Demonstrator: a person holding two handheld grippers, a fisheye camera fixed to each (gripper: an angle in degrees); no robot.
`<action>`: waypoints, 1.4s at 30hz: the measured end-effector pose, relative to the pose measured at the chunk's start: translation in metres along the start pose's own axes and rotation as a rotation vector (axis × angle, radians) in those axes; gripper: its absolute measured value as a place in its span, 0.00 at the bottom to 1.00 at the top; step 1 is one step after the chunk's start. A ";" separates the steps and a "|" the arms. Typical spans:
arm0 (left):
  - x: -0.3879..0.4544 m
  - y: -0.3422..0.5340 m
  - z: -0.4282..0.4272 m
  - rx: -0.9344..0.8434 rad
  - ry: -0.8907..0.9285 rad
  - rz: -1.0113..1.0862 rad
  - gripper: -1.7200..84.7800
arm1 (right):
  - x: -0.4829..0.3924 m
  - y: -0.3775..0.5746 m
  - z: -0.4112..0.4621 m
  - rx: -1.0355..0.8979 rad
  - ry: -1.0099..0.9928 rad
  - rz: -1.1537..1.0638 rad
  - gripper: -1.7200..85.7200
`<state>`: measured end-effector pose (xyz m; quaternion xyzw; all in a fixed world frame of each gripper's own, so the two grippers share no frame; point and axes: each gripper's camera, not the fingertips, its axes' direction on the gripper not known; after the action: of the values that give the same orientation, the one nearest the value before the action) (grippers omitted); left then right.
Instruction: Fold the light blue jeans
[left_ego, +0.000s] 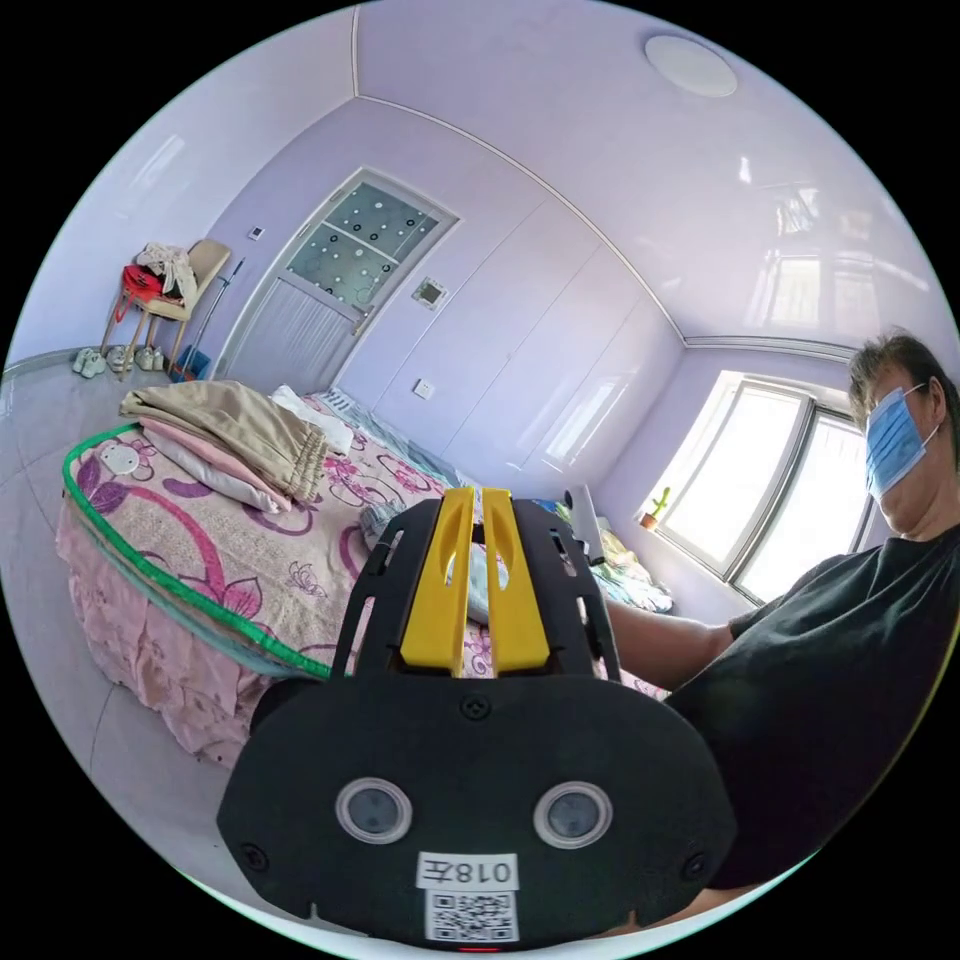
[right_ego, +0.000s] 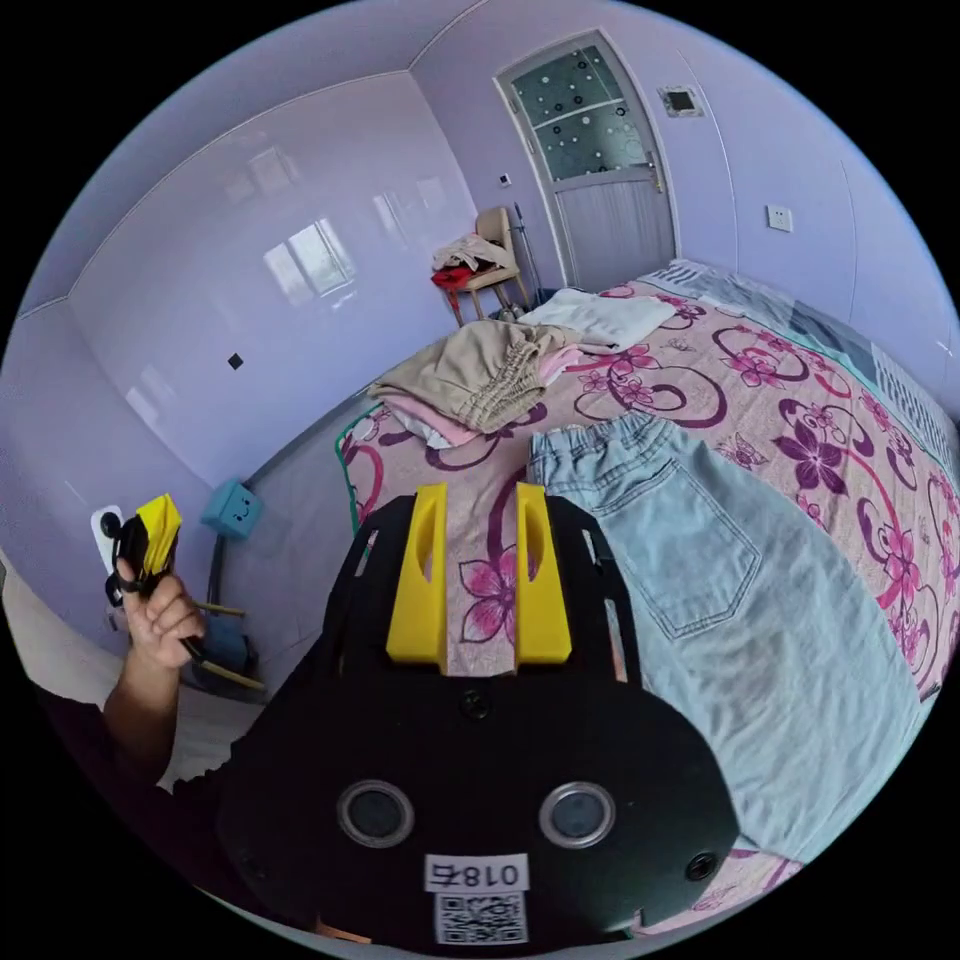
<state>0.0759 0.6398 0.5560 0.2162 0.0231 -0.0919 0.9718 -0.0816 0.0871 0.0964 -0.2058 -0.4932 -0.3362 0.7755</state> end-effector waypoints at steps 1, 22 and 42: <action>-0.002 0.000 0.001 -0.002 -0.009 -0.007 0.01 | -0.004 0.013 -0.004 -0.008 -0.048 -0.038 0.13; 0.126 -0.019 0.617 -1.216 -0.206 1.036 0.17 | 0.187 0.306 -0.275 0.322 0.373 0.628 0.05; 0.263 0.066 0.370 -0.893 -0.296 1.280 0.01 | 0.226 0.297 -0.323 0.501 0.452 0.652 0.03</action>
<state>0.3482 0.4972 0.8957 -0.2372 -0.2002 0.4749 0.8235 0.4012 0.0101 0.1660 -0.0778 -0.2874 0.0180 0.9545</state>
